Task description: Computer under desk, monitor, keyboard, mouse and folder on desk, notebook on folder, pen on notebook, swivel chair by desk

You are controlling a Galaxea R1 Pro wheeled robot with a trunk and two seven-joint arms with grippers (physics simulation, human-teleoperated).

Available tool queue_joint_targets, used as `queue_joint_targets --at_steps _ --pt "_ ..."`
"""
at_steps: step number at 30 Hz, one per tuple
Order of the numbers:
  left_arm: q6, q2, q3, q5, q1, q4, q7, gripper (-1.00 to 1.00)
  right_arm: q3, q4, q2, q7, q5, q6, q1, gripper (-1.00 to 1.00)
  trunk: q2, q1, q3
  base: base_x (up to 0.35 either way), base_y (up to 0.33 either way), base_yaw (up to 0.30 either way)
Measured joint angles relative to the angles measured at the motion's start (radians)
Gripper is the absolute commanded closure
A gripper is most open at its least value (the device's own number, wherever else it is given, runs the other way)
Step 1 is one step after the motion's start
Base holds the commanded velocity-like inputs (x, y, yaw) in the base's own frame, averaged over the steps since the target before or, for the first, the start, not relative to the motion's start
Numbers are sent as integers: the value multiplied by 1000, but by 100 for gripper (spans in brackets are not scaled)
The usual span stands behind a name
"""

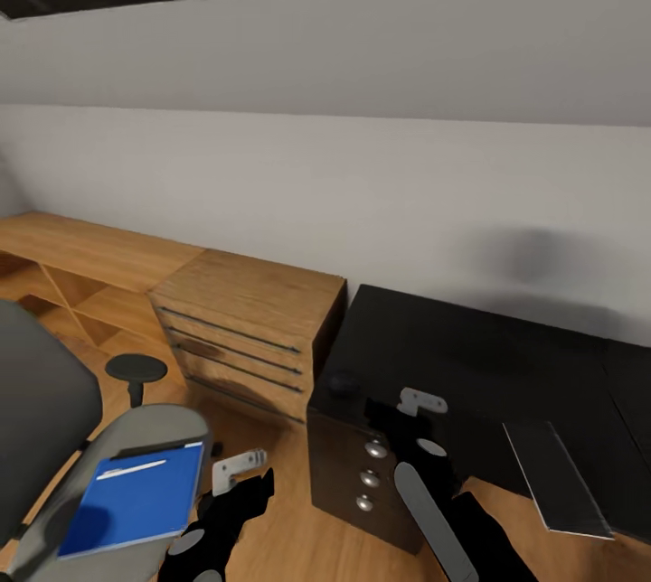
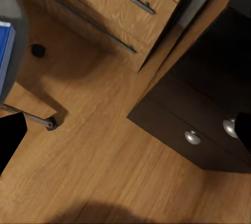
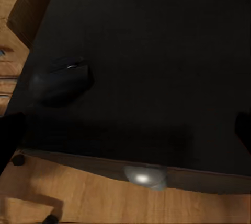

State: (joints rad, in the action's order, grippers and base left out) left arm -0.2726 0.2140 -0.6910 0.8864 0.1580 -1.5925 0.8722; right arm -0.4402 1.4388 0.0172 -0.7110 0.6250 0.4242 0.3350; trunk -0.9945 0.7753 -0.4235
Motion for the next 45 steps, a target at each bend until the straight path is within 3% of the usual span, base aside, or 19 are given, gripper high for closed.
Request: queue_joint_targets --at_steps 3,12,13,17,20,21,24,28,35,45 --pt "-2 -1 -1 1 0 0 0 -100 -25 0 -1 -1 0 0 0 -100 0 0 -3 326 0 151" --pt "-6 0 2 2 0 0 0 -100 -34 -3 -2 3 -1 0 0 -100 0 0 -5 298 0 20" --pt "-6 0 -2 0 0 -1 0 -100 -98 -66 13 8 -177 -1 2 -100 0 1 -5 46 0 0" --pt "-4 0 -3 0 0 -3 0 -100 -112 -216 61 11 -261 -2 41 -100 0 1 -5 16 0 0" --pt "-4 -1 -5 -2 0 -4 0 -100 -114 -461 93 18 -305 -52 179 -100 0 1 -5 3 0 0" --pt "-4 -1 -5 -2 0 -4 0 -100 -114 -601 113 45 -314 -103 252 -100 0 1 -5 1 0 0" --pt "-3 -1 -5 -3 0 -5 0 -100 -112 -812 136 141 -321 -185 351 -100 0 1 -5 0 0 0" --pt "-2 -2 -6 -5 0 -5 0 -100 -108 -942 145 248 -322 -256 402 -100 0 1 -5 0 0 0" --pt "2 -5 -8 -6 0 -6 0 -100 -106 -986 143 293 -313 -331 418 -100 0 1 -5 0 0 0" --pt "5 -32 -2 -8 0 -12 5 -100 -107 -991 148 294 -310 -345 415 -100 0 1 -6 0 0 101"
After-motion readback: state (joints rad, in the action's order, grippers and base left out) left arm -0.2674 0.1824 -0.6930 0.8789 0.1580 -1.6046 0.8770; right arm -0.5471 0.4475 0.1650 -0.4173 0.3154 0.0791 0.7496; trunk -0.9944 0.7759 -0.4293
